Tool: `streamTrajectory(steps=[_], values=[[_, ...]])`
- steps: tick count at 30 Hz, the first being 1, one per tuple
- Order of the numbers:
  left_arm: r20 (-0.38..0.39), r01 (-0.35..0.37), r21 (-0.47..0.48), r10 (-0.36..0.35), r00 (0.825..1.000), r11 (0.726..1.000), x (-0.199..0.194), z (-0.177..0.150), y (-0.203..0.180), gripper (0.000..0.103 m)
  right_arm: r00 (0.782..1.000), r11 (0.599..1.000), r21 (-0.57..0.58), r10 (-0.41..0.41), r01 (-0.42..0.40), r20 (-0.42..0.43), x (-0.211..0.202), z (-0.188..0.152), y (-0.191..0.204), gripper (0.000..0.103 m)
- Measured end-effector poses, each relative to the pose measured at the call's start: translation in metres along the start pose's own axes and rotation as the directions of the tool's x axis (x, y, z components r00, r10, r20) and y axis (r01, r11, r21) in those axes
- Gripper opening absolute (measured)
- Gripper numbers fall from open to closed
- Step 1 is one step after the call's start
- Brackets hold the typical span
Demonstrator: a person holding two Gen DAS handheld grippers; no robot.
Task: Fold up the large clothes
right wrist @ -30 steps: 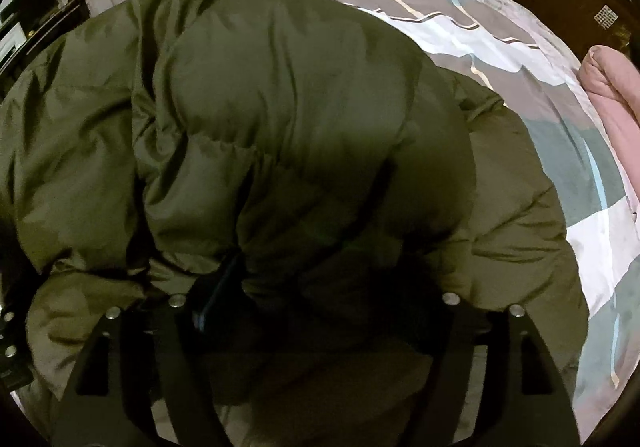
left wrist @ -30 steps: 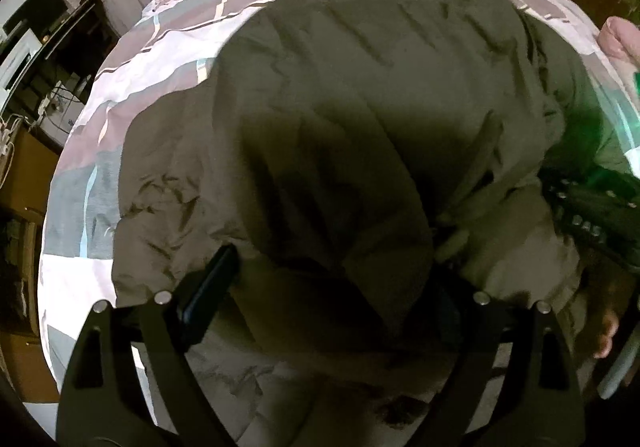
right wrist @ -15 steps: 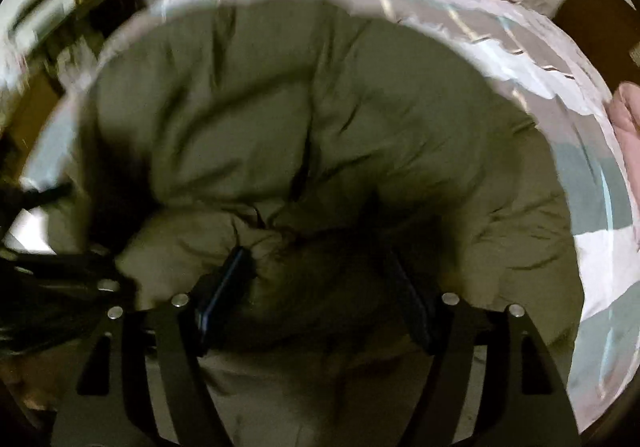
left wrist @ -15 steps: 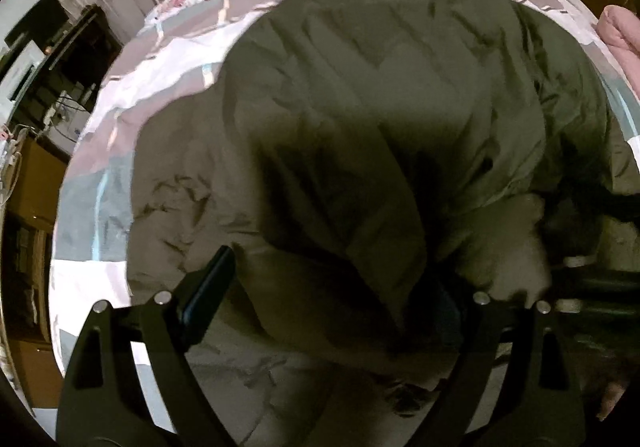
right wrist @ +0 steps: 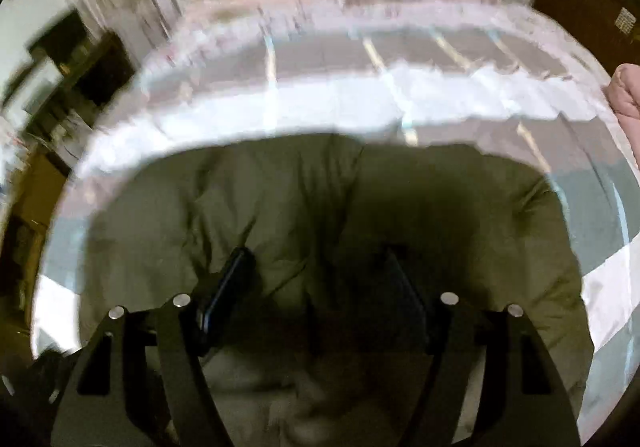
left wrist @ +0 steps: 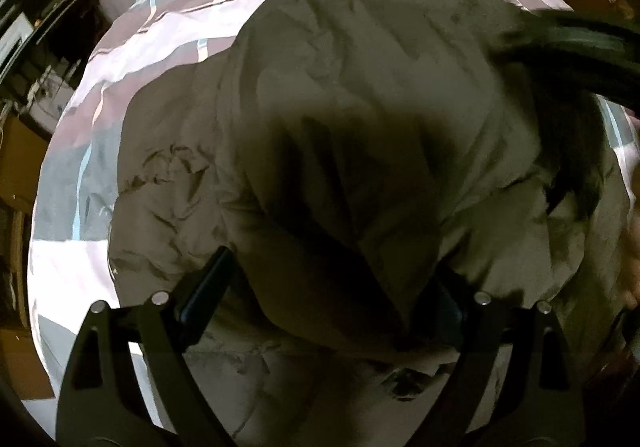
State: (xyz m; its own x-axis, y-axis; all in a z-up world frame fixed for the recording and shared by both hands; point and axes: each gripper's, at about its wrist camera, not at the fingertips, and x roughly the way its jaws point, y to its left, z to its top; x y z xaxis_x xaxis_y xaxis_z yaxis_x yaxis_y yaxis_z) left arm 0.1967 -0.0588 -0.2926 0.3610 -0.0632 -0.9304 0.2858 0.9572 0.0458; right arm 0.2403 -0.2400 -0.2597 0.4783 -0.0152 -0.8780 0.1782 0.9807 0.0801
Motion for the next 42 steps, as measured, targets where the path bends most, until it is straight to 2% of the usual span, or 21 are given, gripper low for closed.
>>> streamTrajectory(steps=[2,5,8,10,12,14,15,18,21,25,27,28,30,31,33,34,36,38,40,41,42], values=[[0.003,-0.001,0.019,0.001,1.000,1.000,0.001,-0.001,-0.001,0.091,0.998,0.998,-0.023,-0.058,0.057,-0.028,0.028,0.001,0.008,0.087],[-0.002,0.003,0.017,-0.003,1.000,1.000,0.003,0.001,0.001,0.092,0.996,0.997,-0.030,-0.073,0.072,-0.047,0.039,0.005,0.003,0.089],[-0.012,0.014,0.000,-0.014,1.000,1.000,0.002,0.002,0.004,0.092,0.998,0.998,-0.058,-0.034,0.031,-0.056,0.023,0.006,-0.006,0.082],[-0.006,0.018,0.000,-0.018,1.000,1.000,0.001,0.001,0.005,0.092,1.000,0.997,-0.077,-0.025,0.025,0.003,-0.007,-0.001,-0.009,0.082],[-0.003,0.006,0.009,-0.006,1.000,1.000,0.004,0.003,0.007,0.094,0.994,0.989,-0.102,-0.102,0.105,0.032,-0.020,-0.010,-0.012,0.082],[-0.010,0.000,0.008,0.000,1.000,1.000,0.004,0.002,0.005,0.094,0.984,0.982,-0.128,-0.148,0.135,-0.098,-0.006,-0.021,-0.021,0.082],[-0.016,0.007,-0.001,-0.007,1.000,1.000,0.001,0.003,0.006,0.094,0.984,0.986,-0.118,-0.128,0.114,-0.123,-0.007,-0.024,-0.027,0.081],[-0.003,0.053,-0.026,-0.053,0.999,0.998,-0.022,0.001,0.018,0.095,0.996,0.999,-0.052,-0.009,0.004,-0.093,-0.049,-0.036,-0.053,0.081],[-0.015,0.066,-0.056,-0.067,0.998,0.996,-0.044,-0.014,0.041,0.101,0.989,0.999,-0.041,-0.012,0.006,-0.147,-0.087,-0.059,-0.089,0.093],[-0.094,0.060,-0.085,-0.068,0.993,0.995,-0.046,-0.055,0.073,0.101,0.938,0.990,-0.060,-0.138,0.125,-0.317,-0.103,-0.120,-0.147,0.095],[-0.142,0.029,-0.078,-0.039,0.989,0.997,-0.039,-0.082,0.084,0.101,0.898,0.981,0.009,-0.172,0.193,-0.406,-0.102,-0.157,-0.186,0.095],[-0.187,-0.006,-0.079,-0.009,0.982,0.997,-0.032,-0.101,0.092,0.101,0.870,0.974,0.081,-0.151,0.213,-0.470,-0.097,-0.178,-0.211,0.095],[-0.285,-0.025,-0.119,-0.010,0.958,0.993,-0.018,-0.134,0.108,0.101,0.840,0.950,0.234,-0.049,0.206,-0.540,-0.087,-0.208,-0.245,0.095],[-0.332,0.000,-0.162,-0.054,0.942,0.987,-0.011,-0.147,0.115,0.101,0.831,0.936,0.296,0.007,0.191,-0.557,-0.082,-0.219,-0.255,0.095],[-0.389,0.063,-0.257,-0.163,0.907,0.964,-0.003,-0.164,0.124,0.101,0.783,0.870,0.479,0.216,0.117,-0.583,-0.063,-0.251,-0.274,0.095],[-0.412,0.098,-0.317,-0.230,0.882,0.944,0.002,-0.173,0.127,0.101,0.769,0.855,0.507,0.249,0.111,-0.589,-0.059,-0.256,-0.276,0.095],[-0.436,0.134,-0.368,-0.298,0.849,0.920,0.008,-0.181,0.127,0.099,0.781,0.851,0.519,0.271,0.080,-0.564,-0.059,-0.254,-0.272,0.095],[-0.452,0.143,-0.373,-0.314,0.835,0.917,0.012,-0.183,0.124,0.098,0.784,0.873,0.486,0.270,0.045,-0.558,-0.061,-0.250,-0.260,0.095],[-0.467,0.150,-0.381,-0.330,0.820,0.912,0.016,-0.187,0.122,0.088,0.782,0.884,0.465,0.258,0.046,-0.568,-0.060,-0.249,-0.253,0.095],[-0.465,0.158,-0.390,-0.342,0.816,0.907,0.017,-0.188,0.123,0.079,0.778,0.893,0.448,0.246,0.050,-0.578,-0.059,-0.250,-0.249,0.095],[-0.457,0.169,-0.400,-0.356,0.815,0.901,0.017,-0.189,0.123,0.063,0.777,0.897,0.438,0.238,0.054,-0.582,-0.058,-0.251,-0.248,0.095]])
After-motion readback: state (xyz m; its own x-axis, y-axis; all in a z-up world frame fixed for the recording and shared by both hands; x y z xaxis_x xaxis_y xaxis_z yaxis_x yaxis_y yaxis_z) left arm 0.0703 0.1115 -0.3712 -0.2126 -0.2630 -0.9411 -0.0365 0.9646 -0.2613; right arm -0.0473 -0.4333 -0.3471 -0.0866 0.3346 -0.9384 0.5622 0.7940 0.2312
